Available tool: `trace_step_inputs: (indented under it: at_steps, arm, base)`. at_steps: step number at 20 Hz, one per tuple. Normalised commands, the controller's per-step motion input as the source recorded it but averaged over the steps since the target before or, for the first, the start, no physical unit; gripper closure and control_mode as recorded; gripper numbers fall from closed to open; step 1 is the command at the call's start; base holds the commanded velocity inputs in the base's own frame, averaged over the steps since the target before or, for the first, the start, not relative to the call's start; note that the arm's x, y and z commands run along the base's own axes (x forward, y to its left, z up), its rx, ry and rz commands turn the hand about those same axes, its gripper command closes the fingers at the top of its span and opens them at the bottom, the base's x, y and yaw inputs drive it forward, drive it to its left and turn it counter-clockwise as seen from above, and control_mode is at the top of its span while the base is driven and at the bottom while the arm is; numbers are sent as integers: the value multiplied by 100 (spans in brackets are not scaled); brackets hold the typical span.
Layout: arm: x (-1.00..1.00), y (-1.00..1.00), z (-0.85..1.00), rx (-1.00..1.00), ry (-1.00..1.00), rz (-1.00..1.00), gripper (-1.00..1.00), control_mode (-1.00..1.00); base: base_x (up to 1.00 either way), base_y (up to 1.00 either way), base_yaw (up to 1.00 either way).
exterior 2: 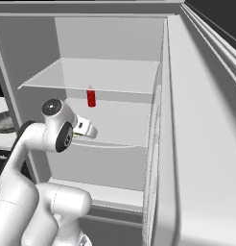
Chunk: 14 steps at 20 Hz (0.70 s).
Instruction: Grab a lemon wedge from the fridge and one ice cube from the ice bowl, and put them in the glass of lemonade.
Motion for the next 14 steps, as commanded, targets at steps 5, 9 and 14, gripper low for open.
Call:
trace_step_inputs:
  at_steps: [5,9,14]
  arm:
    - [-87,0,42,0,-12,0,100,-100]
    - [-68,0,37,0,-8,0,100,-100]
    - [-66,0,54,0,-10,0,100,-100]
  base:
    - [0,0,0]
    - [0,0,0]
    - [0,0,0]
